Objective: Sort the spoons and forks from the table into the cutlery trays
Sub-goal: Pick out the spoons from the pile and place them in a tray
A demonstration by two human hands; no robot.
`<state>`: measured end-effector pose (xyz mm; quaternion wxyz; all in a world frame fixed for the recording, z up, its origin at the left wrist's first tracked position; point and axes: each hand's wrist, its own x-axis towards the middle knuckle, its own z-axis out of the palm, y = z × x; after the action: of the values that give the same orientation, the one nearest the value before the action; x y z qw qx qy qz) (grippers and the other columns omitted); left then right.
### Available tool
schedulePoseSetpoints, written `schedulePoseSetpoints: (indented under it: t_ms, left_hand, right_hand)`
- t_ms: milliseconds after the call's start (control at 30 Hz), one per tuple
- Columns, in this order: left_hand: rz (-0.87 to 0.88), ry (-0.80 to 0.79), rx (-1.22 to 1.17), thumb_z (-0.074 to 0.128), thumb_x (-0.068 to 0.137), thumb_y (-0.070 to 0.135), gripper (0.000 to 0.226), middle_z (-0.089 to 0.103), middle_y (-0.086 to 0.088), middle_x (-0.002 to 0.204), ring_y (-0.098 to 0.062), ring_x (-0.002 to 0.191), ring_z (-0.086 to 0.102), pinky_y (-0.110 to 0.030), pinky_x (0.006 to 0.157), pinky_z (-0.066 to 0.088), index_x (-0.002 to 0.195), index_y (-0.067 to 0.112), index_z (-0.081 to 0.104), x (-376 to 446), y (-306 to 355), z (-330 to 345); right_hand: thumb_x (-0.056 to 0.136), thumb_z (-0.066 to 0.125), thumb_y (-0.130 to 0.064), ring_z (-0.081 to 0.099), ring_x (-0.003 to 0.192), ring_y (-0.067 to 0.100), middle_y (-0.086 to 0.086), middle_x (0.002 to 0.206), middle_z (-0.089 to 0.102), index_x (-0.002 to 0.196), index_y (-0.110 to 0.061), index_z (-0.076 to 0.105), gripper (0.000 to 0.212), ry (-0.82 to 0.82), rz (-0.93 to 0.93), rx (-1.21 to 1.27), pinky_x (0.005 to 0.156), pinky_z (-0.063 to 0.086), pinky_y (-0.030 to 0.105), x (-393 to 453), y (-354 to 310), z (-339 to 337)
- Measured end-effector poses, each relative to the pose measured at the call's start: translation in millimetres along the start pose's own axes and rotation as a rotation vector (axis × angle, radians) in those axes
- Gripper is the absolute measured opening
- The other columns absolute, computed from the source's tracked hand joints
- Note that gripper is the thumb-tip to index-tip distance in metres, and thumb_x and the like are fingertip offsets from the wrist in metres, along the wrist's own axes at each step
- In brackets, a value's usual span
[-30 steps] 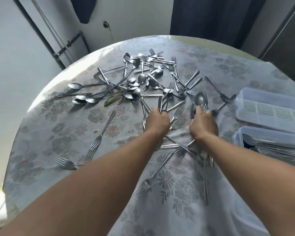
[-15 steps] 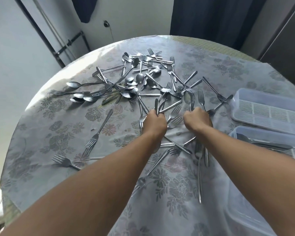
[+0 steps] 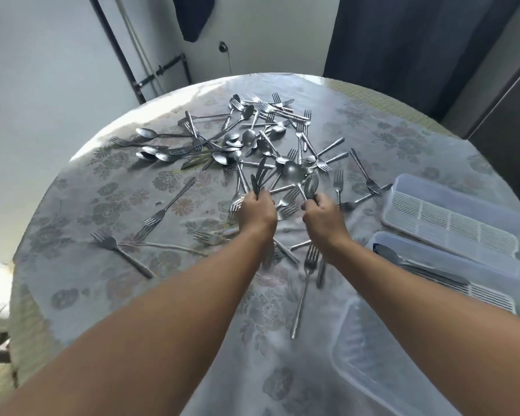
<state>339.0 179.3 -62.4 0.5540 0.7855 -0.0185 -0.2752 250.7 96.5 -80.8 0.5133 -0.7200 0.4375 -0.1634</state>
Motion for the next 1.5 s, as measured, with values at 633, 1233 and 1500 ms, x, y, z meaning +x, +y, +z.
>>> schedulePoseSetpoints:
  t_ms: [633, 1233, 1500]
  left_hand:
    - [-0.130, 0.084, -0.354, 0.051, 0.105, 0.041, 0.041, 0.046, 0.002, 0.050, -0.017, 0.043, 0.039, -0.026, 0.049, 0.033, 0.081, 0.010, 0.064, -135.7, -44.0, 45.8]
    - [-0.211, 0.445, -0.415, 0.047, 0.105, 0.029, 0.033, 0.067, -0.002, 0.081, -0.027, 0.084, 0.068, -0.040, 0.083, 0.059, 0.084, 0.019, 0.070, -184.3, -29.0, 190.9]
    - [-0.216, 0.656, -0.325, 0.054, 0.104, 0.031, 0.031, 0.065, 0.001, 0.080, -0.020, 0.078, 0.060, -0.028, 0.068, 0.043, 0.080, 0.021, 0.072, -214.9, -25.9, 211.8]
  right_hand:
    - [0.095, 0.052, -0.023, 0.043, 0.065, 0.016, -0.002, 0.068, 0.050, 0.080, -0.020, 0.056, 0.016, -0.246, -0.070, 0.102, 0.061, 0.033, 0.036, -91.1, 44.3, -92.9]
    - [0.097, 0.055, -0.019, 0.067, 0.073, 0.021, 0.003, 0.084, 0.074, 0.098, -0.014, 0.071, 0.017, -0.676, -0.121, 0.054, 0.072, 0.051, 0.041, -16.7, 113.2, -212.7]
    - [0.093, 0.058, -0.037, 0.066, 0.086, 0.024, 0.008, 0.095, 0.074, 0.100, -0.021, 0.072, 0.023, -0.804, -0.200, -0.068, 0.085, 0.052, 0.046, -24.1, 136.8, -248.4]
